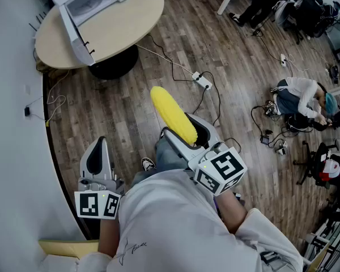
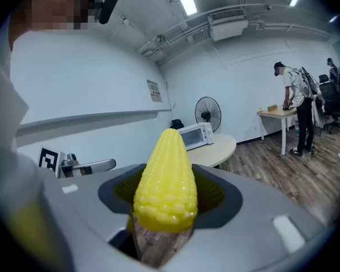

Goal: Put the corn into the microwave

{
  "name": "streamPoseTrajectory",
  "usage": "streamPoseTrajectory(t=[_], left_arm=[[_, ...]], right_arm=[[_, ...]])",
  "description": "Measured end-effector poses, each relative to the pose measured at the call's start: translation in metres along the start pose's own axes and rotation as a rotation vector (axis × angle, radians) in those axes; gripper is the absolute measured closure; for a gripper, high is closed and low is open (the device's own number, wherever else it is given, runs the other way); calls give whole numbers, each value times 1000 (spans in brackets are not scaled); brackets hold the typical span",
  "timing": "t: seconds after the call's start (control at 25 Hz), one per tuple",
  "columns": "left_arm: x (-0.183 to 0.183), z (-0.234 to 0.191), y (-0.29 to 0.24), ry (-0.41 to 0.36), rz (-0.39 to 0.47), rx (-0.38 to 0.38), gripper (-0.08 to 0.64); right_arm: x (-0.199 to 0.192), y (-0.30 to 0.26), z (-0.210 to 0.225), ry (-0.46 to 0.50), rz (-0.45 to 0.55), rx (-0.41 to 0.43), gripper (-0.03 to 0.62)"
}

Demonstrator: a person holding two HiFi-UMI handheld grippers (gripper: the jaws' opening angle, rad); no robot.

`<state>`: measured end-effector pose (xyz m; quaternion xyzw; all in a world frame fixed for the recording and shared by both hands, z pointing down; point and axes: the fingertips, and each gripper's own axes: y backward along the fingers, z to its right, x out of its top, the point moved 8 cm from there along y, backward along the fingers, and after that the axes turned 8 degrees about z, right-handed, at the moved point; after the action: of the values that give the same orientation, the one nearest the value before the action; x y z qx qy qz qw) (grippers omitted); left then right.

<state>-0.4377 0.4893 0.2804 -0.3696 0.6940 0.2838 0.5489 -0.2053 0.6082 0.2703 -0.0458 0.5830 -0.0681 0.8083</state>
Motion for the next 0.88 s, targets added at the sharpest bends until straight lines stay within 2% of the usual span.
streamPoseTrajectory(t=[0.64, 0.88], left_arm=[[-9, 6, -86, -30, -39, 53, 563], [-9, 11, -136, -34, -41, 32, 566]], right_arm=[[21, -39, 79, -73, 21, 55, 328], [33, -62, 119, -103, 26, 72, 328]])
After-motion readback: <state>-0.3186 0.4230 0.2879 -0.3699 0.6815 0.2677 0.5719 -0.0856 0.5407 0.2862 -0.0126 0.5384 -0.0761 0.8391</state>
